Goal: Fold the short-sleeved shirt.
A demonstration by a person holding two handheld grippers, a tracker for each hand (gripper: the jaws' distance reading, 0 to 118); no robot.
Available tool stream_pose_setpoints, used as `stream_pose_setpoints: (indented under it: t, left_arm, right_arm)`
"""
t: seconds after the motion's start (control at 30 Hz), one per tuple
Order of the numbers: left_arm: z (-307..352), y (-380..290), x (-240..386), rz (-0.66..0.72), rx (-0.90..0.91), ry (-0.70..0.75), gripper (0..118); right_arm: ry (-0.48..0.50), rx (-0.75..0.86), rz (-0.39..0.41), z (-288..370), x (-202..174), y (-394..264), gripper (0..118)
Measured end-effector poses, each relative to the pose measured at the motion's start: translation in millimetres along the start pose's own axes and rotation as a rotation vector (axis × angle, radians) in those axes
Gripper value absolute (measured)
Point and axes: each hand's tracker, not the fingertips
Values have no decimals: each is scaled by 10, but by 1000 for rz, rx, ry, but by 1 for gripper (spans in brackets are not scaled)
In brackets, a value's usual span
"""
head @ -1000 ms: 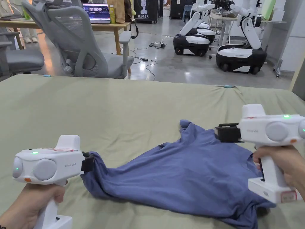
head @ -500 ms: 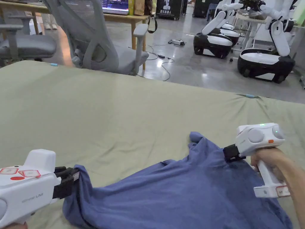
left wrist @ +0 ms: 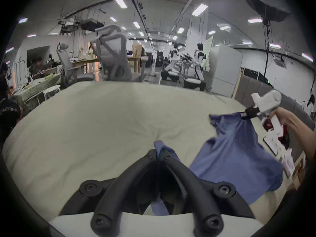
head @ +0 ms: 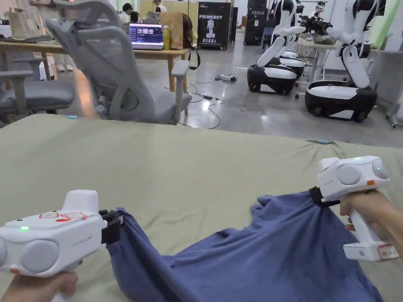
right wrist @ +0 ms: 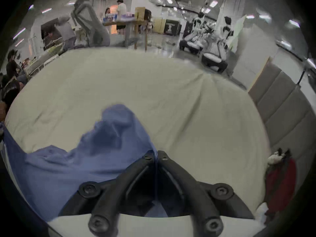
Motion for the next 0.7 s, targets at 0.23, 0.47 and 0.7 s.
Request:
stream_pose_setpoints:
  t: [0.23, 0.47, 0.7]
  left_arm:
    - [12, 1414, 230, -112, 163, 18, 3]
    - [101, 2671, 458, -54, 298, -22, 3]
    - [246, 3665, 655, -118, 397, 69, 3]
  right_arm:
    - [-226, 222, 43, 1434, 433, 646, 1]
    - [-332, 388, -79, 2335, 918, 1148, 1]
    - [-412, 577, -211, 2988, 1216, 1618, 1]
